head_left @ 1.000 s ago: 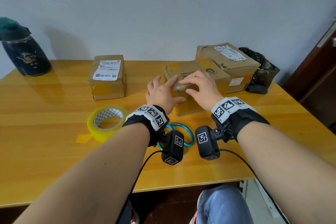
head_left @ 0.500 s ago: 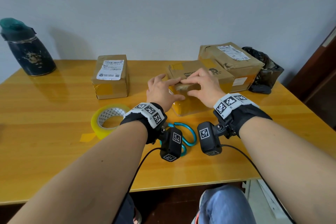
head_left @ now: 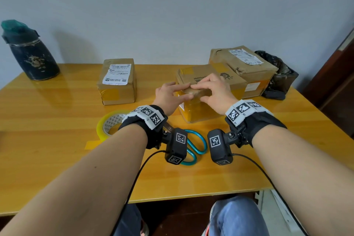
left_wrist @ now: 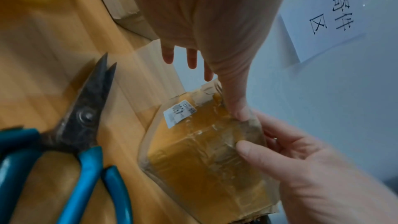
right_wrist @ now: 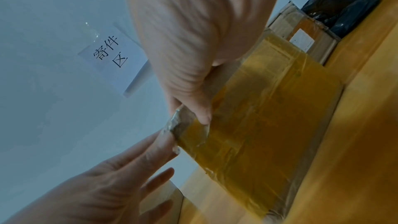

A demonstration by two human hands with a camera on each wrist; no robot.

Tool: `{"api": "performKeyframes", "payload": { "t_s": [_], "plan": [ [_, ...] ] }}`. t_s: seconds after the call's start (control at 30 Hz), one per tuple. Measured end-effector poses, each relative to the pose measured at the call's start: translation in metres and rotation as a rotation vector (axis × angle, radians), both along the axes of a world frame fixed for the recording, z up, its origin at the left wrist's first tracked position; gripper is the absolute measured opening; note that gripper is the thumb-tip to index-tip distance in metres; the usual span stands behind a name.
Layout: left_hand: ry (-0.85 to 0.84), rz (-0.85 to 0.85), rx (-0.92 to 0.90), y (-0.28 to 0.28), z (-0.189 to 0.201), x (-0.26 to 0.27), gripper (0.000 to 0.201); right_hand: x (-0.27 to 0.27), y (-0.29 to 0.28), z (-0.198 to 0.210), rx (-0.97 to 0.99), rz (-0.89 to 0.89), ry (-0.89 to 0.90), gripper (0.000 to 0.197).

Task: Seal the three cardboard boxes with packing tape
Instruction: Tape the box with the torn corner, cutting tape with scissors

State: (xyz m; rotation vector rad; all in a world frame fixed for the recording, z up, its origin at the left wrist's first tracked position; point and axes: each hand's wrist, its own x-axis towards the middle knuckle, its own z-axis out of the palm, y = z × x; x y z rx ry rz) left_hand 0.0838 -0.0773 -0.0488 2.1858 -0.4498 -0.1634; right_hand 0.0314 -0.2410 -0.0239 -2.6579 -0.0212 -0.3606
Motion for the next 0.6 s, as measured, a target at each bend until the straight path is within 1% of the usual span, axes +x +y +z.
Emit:
{"api": "performKeyframes", "payload": {
  "t_s": [0.13,0.2,0.33,0.47,0.6],
  "plan": [
    [-0.066,-0.03,0.041,0.001,-0.004,0.003,0.047,0.002,-0.001,0.0,0.001,-0.006,0.003,0.042],
    [-0.035,-0.041,0.001,0.003,-0.008,0.008,0.046,0.003,-0.001,0.0,0.001,-0.007,0.012,0.041],
    [0.05,-0.095,0.016,0.005,-0.006,0.012,0.057,0.002,0.0,0.002,0.004,-0.007,0.039,0.042],
    [0.076,-0.082,-0.037,0.005,-0.004,0.013,0.047,0.002,0.004,-0.001,0.029,-0.042,-0.001,0.045],
    [0.032,-0.061,-0.048,0.003,-0.01,0.014,0.044,0.003,0.01,-0.006,0.005,-0.102,-0.078,0.039]
  ]
}}
